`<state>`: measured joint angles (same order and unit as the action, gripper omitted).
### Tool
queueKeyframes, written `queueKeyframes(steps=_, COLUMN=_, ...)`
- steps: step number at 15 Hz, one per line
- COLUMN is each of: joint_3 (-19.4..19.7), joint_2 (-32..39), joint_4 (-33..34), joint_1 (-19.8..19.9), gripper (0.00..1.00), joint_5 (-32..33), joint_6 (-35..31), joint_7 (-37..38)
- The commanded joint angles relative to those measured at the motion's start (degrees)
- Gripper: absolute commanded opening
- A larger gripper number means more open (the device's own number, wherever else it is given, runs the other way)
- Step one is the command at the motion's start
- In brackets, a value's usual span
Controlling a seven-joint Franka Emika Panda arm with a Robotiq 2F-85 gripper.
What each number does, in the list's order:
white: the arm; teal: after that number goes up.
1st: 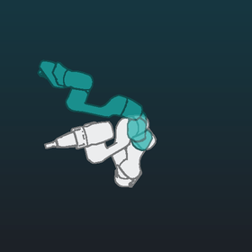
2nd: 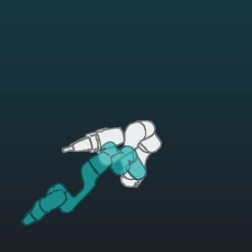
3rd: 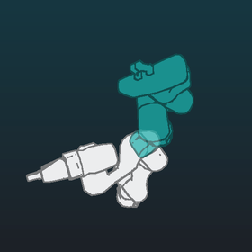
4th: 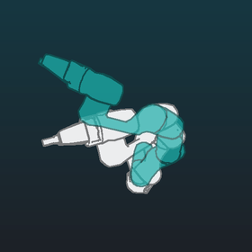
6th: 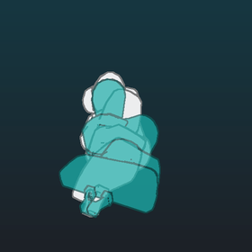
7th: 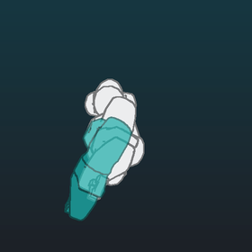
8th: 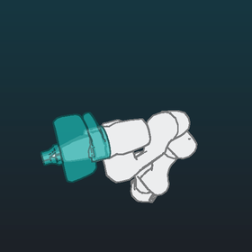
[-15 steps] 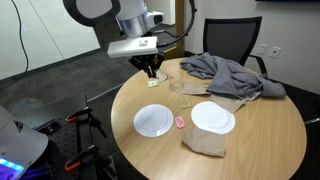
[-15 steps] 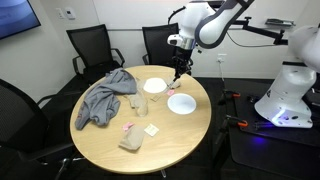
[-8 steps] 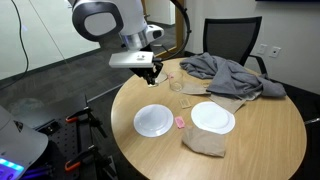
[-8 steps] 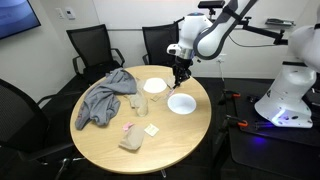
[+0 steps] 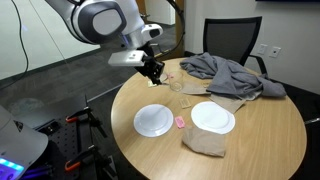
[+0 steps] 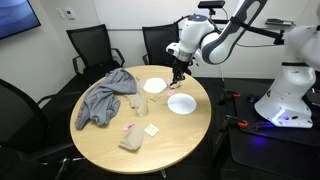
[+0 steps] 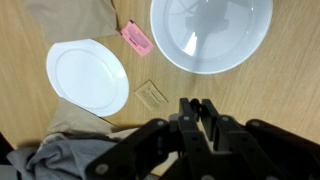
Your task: Pick the marker from the cup and put it on the table
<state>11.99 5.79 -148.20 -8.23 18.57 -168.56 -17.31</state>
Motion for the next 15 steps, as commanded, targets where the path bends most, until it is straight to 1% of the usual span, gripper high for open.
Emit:
queueKeyframes(steps=1, joint_3=6.94, joint_2=-0.64, joint_4=1.37, joint_1=-6.89, gripper=0.04, joint_5=11.87, joint_6=1.91, joint_7=15.82)
queueKeyframes(steps=3, joint_3=7.39, joint_2=-0.97, joint_4=1.48, joint_1=-9.08, gripper=0.04, joint_5=18.68, joint_6=2.83, joint_7=24.99)
queueKeyframes(steps=5, joint_3=6.58, joint_2=-1.37, joint_4=1.46, joint_1=-10.91, gripper=0.04, joint_5=23.14, joint_6=4.34, joint_7=32.18)
queueKeyframes(steps=8, joint_3=5.83, joint_2=-1.52, joint_4=2.13, joint_1=-14.19, gripper=0.04, joint_5=28.75, joint_6=8.4, joint_7=41.42)
queueKeyframes(steps=10, joint_3=4.7, joint_2=-1.59, joint_4=2.09, joint_1=-15.79, gripper=0.04, joint_5=28.84, joint_6=11.06, joint_7=43.86)
queueKeyframes(steps=11, joint_3=5.3, joint_2=-0.19, joint_4=1.98, joint_1=-14.42, gripper=0.16, joint_5=27.69, joint_6=7.59, joint_7=41.13)
queueKeyframes(steps=13, joint_3=4.77, joint_2=-0.19, joint_4=2.04, joint_1=-15.56, gripper=0.16, joint_5=27.7, joint_6=8.91, joint_7=42.44)
queueKeyframes(steps=15, joint_3=4.76, joint_2=-0.2, joint_4=2.05, joint_1=-15.72, gripper=0.16, joint_5=27.7, joint_6=9.14, joint_7=42.45)
